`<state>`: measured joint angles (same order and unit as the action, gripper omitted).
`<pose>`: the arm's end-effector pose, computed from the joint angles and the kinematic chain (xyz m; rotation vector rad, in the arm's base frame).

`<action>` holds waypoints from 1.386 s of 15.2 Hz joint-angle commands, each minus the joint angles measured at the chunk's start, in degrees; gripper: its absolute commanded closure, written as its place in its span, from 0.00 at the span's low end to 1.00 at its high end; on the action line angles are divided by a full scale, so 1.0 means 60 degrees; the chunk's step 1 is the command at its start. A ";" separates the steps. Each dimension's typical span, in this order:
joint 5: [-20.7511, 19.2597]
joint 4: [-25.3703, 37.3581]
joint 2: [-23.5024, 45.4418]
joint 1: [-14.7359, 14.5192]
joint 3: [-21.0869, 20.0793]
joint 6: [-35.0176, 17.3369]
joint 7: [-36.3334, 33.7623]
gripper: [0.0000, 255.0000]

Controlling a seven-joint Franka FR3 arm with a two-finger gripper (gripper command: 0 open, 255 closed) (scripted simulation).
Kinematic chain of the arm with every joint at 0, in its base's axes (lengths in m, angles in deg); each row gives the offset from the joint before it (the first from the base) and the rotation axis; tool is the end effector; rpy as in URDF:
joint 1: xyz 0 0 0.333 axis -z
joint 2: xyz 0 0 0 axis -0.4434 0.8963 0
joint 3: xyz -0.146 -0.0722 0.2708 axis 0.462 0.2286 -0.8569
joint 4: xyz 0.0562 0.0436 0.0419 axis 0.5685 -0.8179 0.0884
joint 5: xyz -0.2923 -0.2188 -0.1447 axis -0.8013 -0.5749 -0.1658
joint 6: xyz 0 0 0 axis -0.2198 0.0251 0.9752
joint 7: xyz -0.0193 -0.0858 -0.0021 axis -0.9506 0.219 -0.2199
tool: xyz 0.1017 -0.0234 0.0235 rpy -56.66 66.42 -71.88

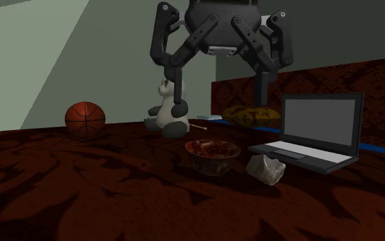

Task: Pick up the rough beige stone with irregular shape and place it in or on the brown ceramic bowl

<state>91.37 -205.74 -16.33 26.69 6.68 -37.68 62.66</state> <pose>0.2864 0.0286 0.5807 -3.1004 0.1072 0.1141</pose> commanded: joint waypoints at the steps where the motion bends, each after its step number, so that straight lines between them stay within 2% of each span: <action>1: 0.0000 0.0000 0.0000 0.0000 0.0000 0.0000 0.0000 0.00; 11: 0.0586 0.1719 0.3695 0.0728 0.1513 -0.1254 0.0316 0.00; 21: 0.2085 0.4235 0.7533 0.1352 0.2853 -0.1436 0.0950 0.00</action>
<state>102.67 -182.20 26.43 34.41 23.16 -46.50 68.10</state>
